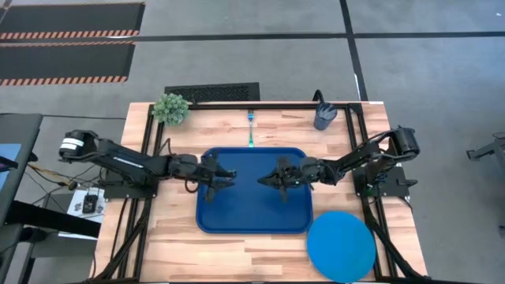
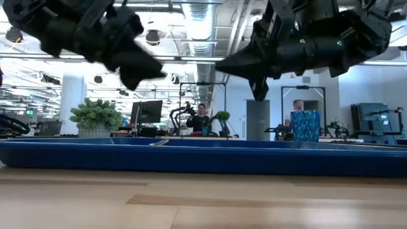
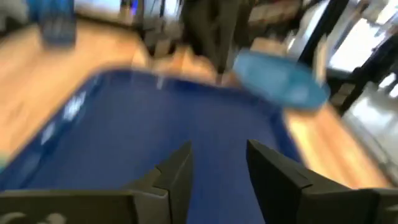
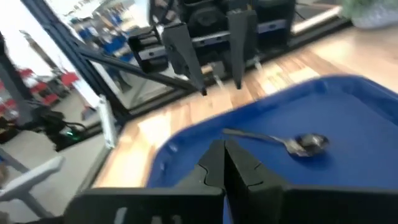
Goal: Pick and place plate/cup/fork/spoon on tray
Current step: Put the black spoon on the blue tray
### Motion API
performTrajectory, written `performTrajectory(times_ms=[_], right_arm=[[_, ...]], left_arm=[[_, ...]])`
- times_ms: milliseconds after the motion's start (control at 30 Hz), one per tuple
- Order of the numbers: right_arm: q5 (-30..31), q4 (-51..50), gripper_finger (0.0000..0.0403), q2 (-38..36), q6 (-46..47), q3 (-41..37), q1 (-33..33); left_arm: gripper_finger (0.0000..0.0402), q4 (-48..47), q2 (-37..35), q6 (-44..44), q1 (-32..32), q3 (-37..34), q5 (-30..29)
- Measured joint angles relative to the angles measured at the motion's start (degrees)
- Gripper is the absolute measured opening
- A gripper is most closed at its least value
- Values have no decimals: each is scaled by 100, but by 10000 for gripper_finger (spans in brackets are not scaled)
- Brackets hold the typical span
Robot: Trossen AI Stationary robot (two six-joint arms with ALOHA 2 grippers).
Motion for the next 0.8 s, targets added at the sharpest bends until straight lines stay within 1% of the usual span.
performTrajectory(times_ms=[100, 167, 200, 267, 533, 700, 800], right_arm=[[159, -217, 16, 0, 1, 0, 0], [174, -287, 18, 0, 2, 0, 0], [177, -302, 19, 0, 2, 0, 0], [195, -290, 19, 0, 2, 1, 0], [205, -293, 20, 0, 0, 2, 0], [207, -294, 21, 0, 0, 4, 0], [209, -291, 22, 0, 0, 4, 0]], left_arm=[[112, -1704, -257, -121, 0, 199, -383], [109, -2658, -260, -219, 0, 394, -609], [110, -3014, -235, -238, 0, 467, -679], [114, -3385, -115, -258, -6, 547, -697], [152, -3459, 649, -255, -13, 576, -819], [152, -3197, 967, -251, -13, 578, -733], [141, -3088, 1111, -251, -13, 578, -655]])
